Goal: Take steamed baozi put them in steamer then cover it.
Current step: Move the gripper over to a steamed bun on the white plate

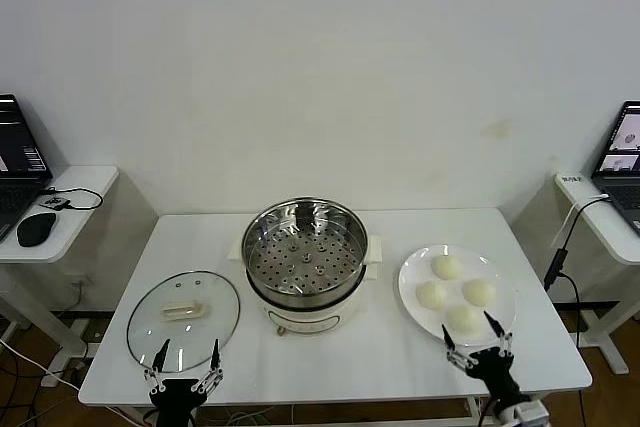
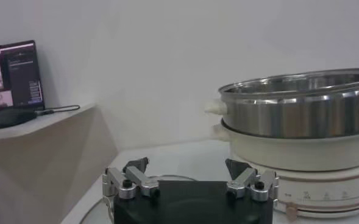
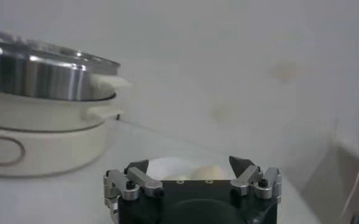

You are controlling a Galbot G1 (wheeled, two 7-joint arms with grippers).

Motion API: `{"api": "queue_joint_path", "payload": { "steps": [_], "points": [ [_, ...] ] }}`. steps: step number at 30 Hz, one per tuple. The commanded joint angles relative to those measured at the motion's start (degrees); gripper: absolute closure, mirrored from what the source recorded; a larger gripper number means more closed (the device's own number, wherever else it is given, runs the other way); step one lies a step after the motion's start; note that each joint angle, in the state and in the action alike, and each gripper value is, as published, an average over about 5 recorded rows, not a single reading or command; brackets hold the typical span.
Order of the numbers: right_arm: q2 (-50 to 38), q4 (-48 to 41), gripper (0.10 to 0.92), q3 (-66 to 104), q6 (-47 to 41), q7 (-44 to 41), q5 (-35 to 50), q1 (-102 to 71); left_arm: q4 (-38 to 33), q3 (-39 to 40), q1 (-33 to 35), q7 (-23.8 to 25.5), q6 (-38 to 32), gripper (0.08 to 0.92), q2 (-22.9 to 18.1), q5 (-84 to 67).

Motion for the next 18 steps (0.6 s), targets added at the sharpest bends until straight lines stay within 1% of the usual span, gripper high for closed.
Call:
{"api": "queue_joint_path", "payload": {
  "steps": [1,4,10,18],
  "points": [
    [-10.2,-3.8,0.203,1.8,-0.4,-2.0,-17.1,9.8,-0.2,-0.3,-0.4,0.8,3.2,0.177,0.1,4.4],
    [-14.0,-6.2,0.203,0.4,-1.3,-4.8,-19.3,14.2,-0.5,0.0,-0.6,0.4,5.6,0.177,0.1,5.6],
    [-22.8,-13.8,0.203,-6.6,-1.5,-15.6,-23.1,25.3,-1.3,0.2,-0.7,-0.6,10.2,0.177,0.4,7.7],
    [-32.8,-23.8,0.203,-23.1,-3.0,-29.8,-20.0,43.6,-1.5,-0.1,-0.3,-0.8,10.7,0.177,0.7,8.3]
  ]
}}
